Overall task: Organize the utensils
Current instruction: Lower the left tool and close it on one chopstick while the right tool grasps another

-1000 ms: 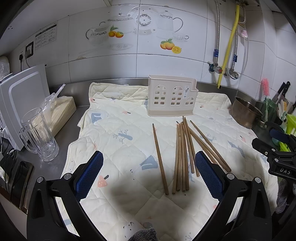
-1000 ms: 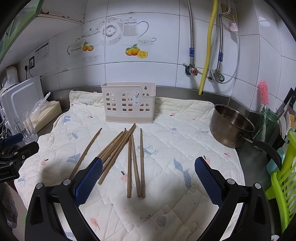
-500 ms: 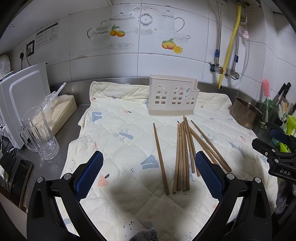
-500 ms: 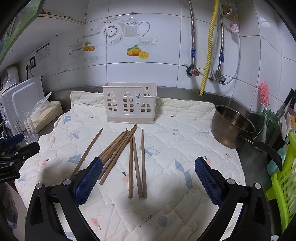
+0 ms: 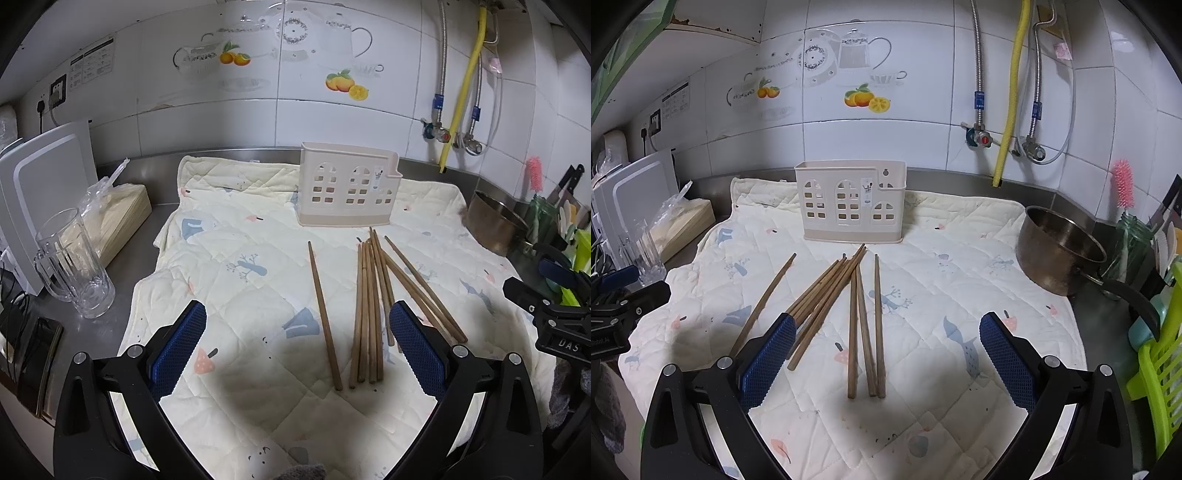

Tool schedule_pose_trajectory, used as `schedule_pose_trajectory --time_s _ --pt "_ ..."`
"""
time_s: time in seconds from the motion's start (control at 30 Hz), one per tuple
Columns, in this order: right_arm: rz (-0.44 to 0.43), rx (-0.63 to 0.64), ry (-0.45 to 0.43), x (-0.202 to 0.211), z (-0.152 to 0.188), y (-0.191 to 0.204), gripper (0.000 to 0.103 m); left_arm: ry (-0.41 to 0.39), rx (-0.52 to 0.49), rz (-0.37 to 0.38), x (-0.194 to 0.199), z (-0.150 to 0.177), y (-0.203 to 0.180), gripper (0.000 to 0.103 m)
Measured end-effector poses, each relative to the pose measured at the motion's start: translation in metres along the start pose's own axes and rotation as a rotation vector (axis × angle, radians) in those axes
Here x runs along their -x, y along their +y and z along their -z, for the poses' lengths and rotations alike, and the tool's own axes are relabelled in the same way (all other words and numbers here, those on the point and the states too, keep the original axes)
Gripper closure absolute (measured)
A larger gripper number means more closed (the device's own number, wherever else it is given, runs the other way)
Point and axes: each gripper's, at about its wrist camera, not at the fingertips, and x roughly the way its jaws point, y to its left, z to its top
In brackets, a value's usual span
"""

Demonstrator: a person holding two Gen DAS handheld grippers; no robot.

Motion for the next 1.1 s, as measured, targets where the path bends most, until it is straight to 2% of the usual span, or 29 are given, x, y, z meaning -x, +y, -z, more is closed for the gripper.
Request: schedule_pose_trajectory --time_s 0.47,0.53,0.77,0.93,1.1 --pt "-0.046 -0.003 0.067 -0.037 0.013 -0.006 0.01 0.1 0.043 -0.006 -0.037 0.002 0.013 0.005" --pt "-0.055 -0.012 0.082 -0.043 0.015 -0.008 0.018 0.115 0.047 0.002 -0.041 0.003 0.014 0.005" --pt "-0.077 -0.025 0.145 -0.063 0.021 -0.009 0.027 0.153 0.046 0.029 -0.056 0.007 0.008 0.006" --pt "-0.09 -0.018 0.178 -0.077 0.024 -0.008 0.039 0.164 0.031 0.042 -0.063 0.008 0.002 0.006" --pt "-0.1 -0.025 0.202 -0.088 0.024 -0.01 0.047 0.183 0.03 0.049 -0.073 0.009 -0.001 0.017"
